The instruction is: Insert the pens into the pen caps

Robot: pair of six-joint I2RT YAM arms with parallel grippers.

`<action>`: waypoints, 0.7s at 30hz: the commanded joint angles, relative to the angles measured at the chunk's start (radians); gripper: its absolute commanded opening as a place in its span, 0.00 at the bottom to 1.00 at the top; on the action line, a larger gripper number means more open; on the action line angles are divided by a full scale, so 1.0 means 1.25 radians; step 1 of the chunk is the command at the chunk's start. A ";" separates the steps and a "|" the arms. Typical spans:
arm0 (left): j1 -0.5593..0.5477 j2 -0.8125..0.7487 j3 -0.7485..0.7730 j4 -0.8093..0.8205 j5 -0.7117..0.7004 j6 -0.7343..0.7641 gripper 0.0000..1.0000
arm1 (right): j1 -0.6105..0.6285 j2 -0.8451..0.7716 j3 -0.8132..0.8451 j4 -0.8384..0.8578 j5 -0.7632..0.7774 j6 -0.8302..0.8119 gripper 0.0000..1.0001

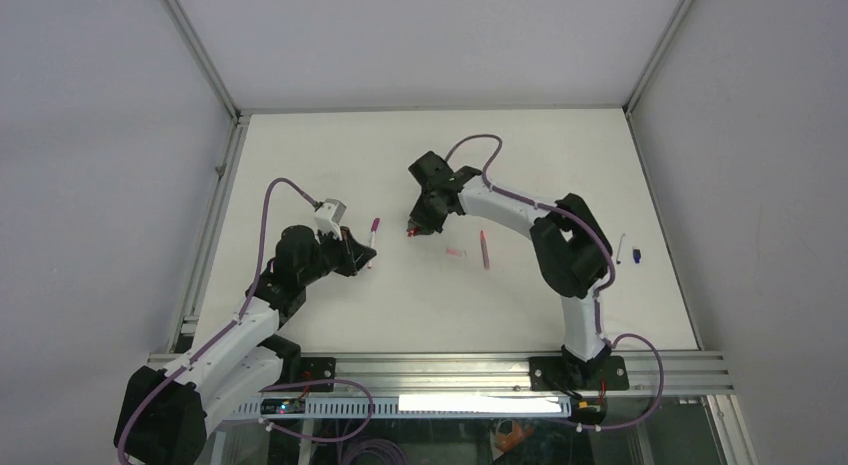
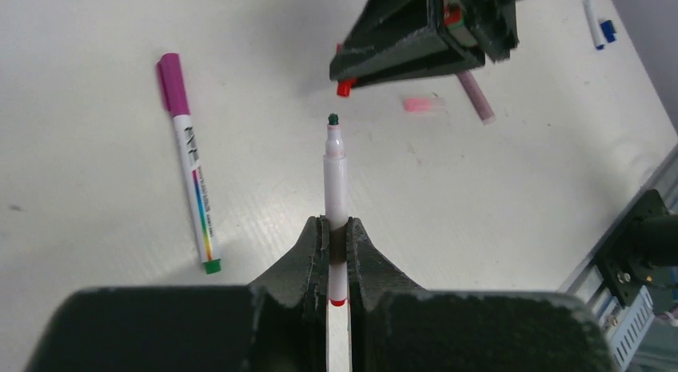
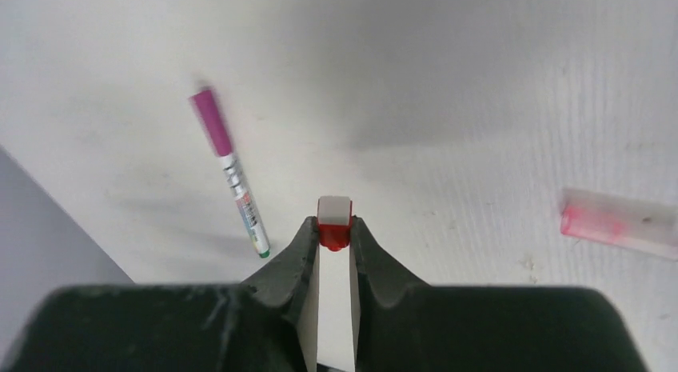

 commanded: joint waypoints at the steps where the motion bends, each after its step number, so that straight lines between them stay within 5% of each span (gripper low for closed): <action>1: -0.010 0.004 0.003 0.103 0.112 0.008 0.00 | -0.006 -0.180 -0.041 0.195 0.078 -0.307 0.00; 10: -0.013 0.034 -0.036 0.337 0.249 -0.026 0.00 | -0.026 -0.379 -0.251 0.641 -0.201 -0.438 0.00; 21: -0.017 0.072 -0.011 0.481 0.245 -0.041 0.00 | -0.026 -0.465 -0.320 0.708 -0.303 -0.441 0.00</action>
